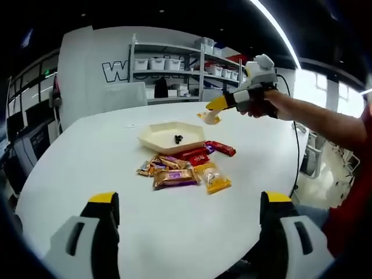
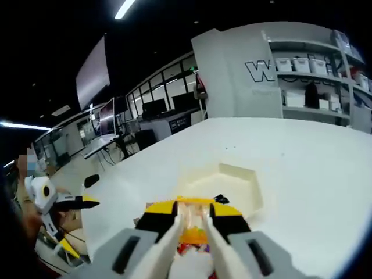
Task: Place the target food into the container with the food tongs after gripping and lifting it, then release it inside without dropping or visibly crushing the food.
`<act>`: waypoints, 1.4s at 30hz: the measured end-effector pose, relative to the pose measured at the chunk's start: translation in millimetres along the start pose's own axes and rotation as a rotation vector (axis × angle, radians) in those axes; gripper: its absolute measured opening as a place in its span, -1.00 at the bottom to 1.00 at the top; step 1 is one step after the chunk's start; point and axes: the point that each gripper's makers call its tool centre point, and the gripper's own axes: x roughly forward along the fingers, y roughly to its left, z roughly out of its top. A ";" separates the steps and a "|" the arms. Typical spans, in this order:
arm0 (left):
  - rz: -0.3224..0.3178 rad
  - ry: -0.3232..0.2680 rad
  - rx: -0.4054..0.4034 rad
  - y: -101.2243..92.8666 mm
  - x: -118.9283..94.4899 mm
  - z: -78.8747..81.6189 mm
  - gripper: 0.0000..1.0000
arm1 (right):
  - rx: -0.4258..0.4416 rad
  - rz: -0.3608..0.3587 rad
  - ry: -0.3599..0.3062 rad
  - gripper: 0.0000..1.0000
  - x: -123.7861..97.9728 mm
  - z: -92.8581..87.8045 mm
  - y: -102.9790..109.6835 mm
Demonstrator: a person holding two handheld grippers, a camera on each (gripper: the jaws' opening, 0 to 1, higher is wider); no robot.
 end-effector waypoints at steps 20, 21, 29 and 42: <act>0.023 -0.007 0.002 7.8 -7.2 3.0 0.98 | -0.005 -0.029 -0.037 -0.53 25.4 29.2 -15.2; 0.024 -0.007 0.003 8.0 -7.7 2.9 0.98 | -0.008 -0.029 -0.042 -0.53 24.7 30.4 -15.7; 0.023 -0.005 0.001 8.4 -7.4 1.9 0.98 | -0.002 -0.030 -0.038 -0.53 18.0 27.4 -16.8; 0.018 -0.013 0.009 5.1 -6.5 5.8 0.98 | 0.005 -0.038 -0.017 -0.53 6.9 12.6 -18.6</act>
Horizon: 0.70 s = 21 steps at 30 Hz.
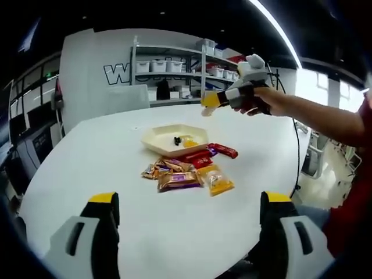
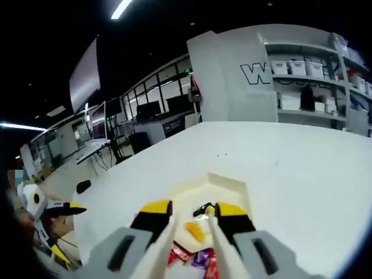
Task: Place the target food into the container with the food tongs after gripping and lifting it, then release it inside without dropping or visibly crushing the food.
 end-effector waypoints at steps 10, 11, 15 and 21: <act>0.003 0.001 -0.002 0.9 -1.3 -0.5 0.98 | 0.008 -0.010 0.024 -0.53 -5.2 -17.1 -3.8; 0.004 0.001 0.001 1.2 -1.6 -0.6 0.98 | 0.010 -0.013 0.026 -0.53 -5.4 -19.4 -5.3; 0.005 -0.001 -0.001 1.4 -1.9 -0.5 0.98 | 0.030 -0.011 0.030 -0.53 -7.0 -24.2 -6.8; -0.004 0.008 0.002 -1.8 -1.5 -2.1 0.98 | 0.029 -0.024 0.047 -0.52 -9.3 -35.9 -9.7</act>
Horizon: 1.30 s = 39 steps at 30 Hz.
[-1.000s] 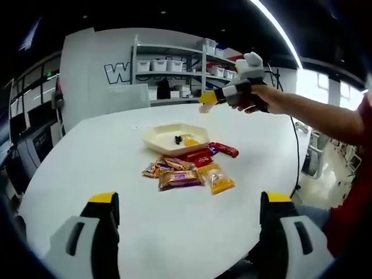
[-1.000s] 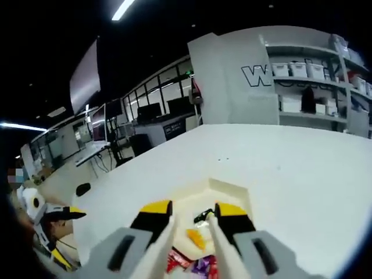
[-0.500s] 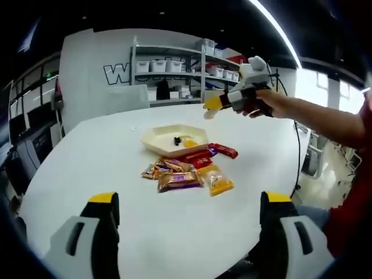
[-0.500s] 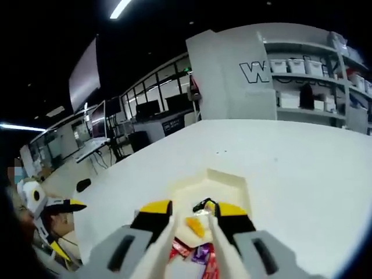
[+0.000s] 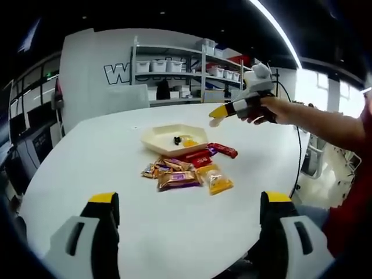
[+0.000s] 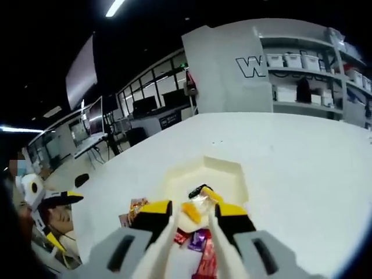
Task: Place the target food into the container with the food tongs after gripping and lifting it, then release it inside without dropping or visibly crushing the food.
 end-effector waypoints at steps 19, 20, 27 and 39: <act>0.002 -0.007 0.000 0.0 0.1 1.4 0.98 | -0.075 -0.057 0.099 -0.51 0.3 -42.0 -15.2; 0.001 -0.006 -0.001 -0.1 0.2 1.3 0.98 | -0.071 -0.056 0.105 -0.50 0.0 -43.6 -15.2; 0.000 0.005 0.004 -0.8 1.5 -0.4 0.98 | -0.076 -0.073 0.135 -0.50 3.0 -53.5 -19.6; -0.004 0.005 -0.013 0.1 1.3 -2.3 0.98 | -0.116 -0.104 0.181 -0.49 7.8 -69.1 -25.3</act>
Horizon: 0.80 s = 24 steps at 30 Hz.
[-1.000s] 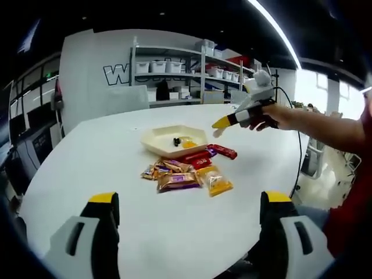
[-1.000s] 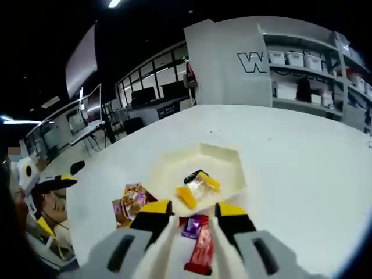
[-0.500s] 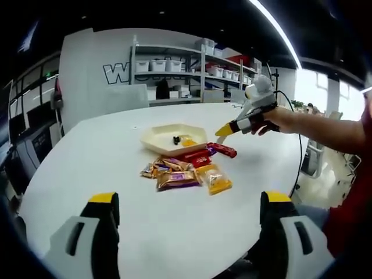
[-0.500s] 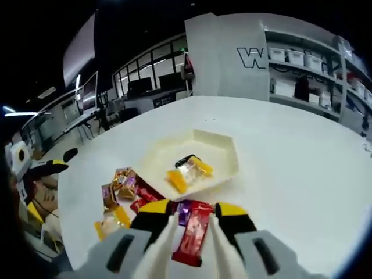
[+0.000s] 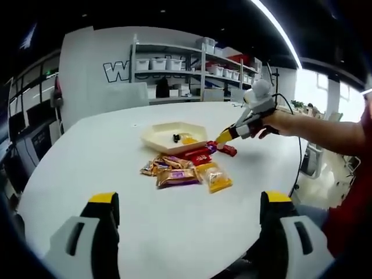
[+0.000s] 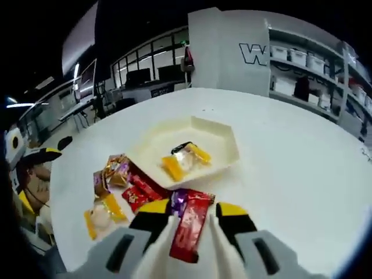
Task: Place the target food into the container with the food tongs after gripping and lifting it, then release it inside without dropping or visibly crushing the food.
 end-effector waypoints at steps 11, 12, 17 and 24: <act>-0.003 0.034 0.030 -0.3 3.0 -8.9 0.91 | -0.091 -0.005 0.019 -0.52 1.4 -3.3 4.3; -0.005 0.035 0.036 -0.9 3.2 -9.5 0.91 | -0.090 -0.005 0.019 -0.52 1.4 -3.2 3.7; -0.008 0.022 0.028 -1.0 2.4 -8.3 0.90 | -0.089 0.002 0.017 -0.52 0.7 -3.6 3.1; -0.014 0.058 0.048 -0.6 2.3 -14.1 0.80 | -0.091 0.002 0.022 -0.52 -0.1 -4.2 4.3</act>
